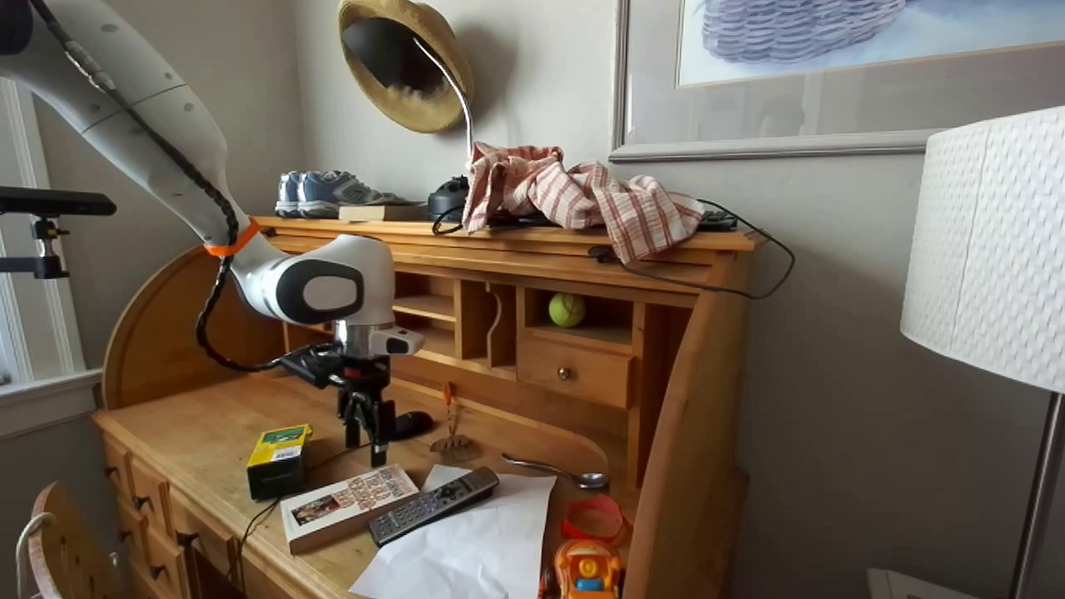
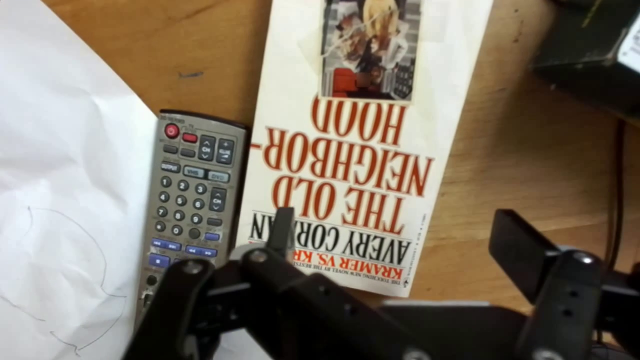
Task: Put the white book on the top shelf
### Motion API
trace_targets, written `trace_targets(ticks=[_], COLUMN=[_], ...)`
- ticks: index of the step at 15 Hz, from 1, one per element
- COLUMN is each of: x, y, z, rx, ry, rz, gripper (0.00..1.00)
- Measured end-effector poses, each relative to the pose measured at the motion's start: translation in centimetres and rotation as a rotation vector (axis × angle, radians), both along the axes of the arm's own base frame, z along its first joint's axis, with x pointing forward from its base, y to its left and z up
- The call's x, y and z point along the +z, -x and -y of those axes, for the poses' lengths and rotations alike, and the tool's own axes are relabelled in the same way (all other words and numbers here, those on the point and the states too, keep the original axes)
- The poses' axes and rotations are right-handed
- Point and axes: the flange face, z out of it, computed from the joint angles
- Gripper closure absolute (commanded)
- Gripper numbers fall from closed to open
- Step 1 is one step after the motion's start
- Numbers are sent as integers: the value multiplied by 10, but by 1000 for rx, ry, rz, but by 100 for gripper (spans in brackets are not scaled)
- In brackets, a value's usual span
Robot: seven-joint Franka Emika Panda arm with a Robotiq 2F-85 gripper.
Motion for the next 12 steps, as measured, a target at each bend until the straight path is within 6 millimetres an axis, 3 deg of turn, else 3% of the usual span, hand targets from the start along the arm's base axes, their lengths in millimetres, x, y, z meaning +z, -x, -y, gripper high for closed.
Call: trace_targets(ticks=[7, 12], x=[-30, -26], y=[-7, -11], z=[23, 57], rx=[-44, 64], ry=[-13, -135], rz=[-73, -146], gripper=[0, 0])
